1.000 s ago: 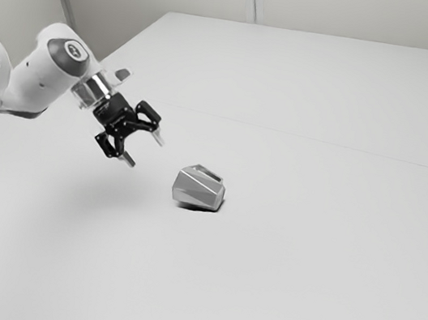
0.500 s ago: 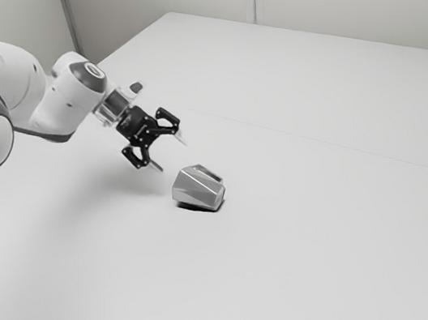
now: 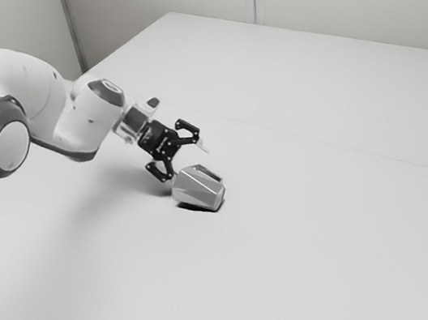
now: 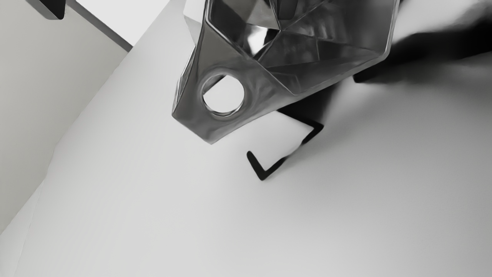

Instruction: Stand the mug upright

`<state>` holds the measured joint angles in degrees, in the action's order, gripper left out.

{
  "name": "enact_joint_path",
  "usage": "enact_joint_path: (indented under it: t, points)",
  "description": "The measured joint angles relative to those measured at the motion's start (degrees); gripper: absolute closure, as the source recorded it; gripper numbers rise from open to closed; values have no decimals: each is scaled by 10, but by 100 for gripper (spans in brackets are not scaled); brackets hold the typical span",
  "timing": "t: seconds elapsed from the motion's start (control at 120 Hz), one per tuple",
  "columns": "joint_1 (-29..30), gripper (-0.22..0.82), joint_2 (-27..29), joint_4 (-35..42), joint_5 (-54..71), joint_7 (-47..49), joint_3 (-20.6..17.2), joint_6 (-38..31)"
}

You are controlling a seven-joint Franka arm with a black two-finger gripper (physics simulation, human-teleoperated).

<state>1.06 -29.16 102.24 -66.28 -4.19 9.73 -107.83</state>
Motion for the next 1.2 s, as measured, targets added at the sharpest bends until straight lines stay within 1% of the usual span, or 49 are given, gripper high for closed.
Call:
enact_joint_path:
  t: [0.067,0.1,0.133,0.233,0.292,0.367,0.467,0.592,0.733,0.842,1.042,1.2]
  points:
    - [-2,0,-6,0,-10,0,-2,-1]
    - [-4,2,-7,-1,-13,0,-4,-2]
    - [-5,8,-8,-1,-15,0,-4,-3]
    - [-8,35,-8,-3,-11,0,-4,-6]
    - [-8,48,-7,-5,-9,0,-4,-6]
    - [-11,59,-6,-6,-6,0,-4,-7]
    - [-13,68,-5,-7,-3,0,-4,-8]
    - [-14,73,-5,-12,6,1,-5,-11]
    - [-14,76,-3,-22,22,1,-5,-13]
    - [-18,77,10,-41,60,4,-5,-13]
    - [-34,78,73,-42,217,9,-4,-14]
    - [-57,79,106,-32,373,14,-5,-22]
